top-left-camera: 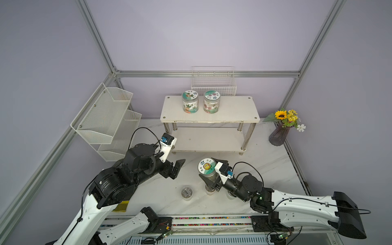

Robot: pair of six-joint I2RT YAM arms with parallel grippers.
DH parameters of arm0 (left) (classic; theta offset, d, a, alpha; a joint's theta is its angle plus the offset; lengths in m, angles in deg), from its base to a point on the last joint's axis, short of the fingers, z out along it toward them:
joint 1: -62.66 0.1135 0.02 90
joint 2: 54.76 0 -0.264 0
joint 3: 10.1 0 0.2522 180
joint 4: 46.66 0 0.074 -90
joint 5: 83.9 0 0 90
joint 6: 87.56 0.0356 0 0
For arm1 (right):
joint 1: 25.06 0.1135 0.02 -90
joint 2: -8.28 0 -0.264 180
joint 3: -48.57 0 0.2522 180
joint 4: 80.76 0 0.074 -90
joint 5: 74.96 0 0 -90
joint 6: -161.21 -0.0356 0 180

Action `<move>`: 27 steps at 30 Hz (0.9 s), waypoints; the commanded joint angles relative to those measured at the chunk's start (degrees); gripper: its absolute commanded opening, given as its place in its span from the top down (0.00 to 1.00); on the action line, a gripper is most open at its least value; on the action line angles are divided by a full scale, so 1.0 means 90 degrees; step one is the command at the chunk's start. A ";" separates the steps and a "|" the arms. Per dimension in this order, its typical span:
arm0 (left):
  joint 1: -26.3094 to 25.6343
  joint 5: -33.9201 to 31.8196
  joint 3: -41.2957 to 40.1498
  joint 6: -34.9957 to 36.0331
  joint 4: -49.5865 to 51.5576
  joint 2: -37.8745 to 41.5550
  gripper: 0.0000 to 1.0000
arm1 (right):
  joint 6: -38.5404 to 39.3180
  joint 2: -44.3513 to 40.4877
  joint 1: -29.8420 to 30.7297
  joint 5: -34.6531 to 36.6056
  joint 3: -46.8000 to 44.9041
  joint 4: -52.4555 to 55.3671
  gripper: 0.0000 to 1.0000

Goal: Place the seed container on the shelf
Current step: Place the seed jar on the shelf.

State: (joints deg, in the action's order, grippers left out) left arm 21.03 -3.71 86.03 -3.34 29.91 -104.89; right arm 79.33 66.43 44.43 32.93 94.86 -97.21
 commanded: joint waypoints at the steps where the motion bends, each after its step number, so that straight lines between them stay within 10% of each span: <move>1: 0.0060 -0.0632 -0.0283 -0.0414 -0.0643 0.0075 0.01 | -0.0253 -0.0243 -0.0026 0.0392 0.0162 0.0370 0.48; 27: 0.0520 -0.1164 -0.2658 -0.0578 -0.2554 0.0560 0.00 | 0.0673 -0.0253 -0.0656 0.1319 0.1699 0.0447 0.48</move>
State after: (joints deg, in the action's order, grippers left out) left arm 25.12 -13.45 61.90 -8.09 10.79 -100.43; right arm 84.62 65.27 39.88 44.14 107.82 -91.38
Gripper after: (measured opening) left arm 0.995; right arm 0.876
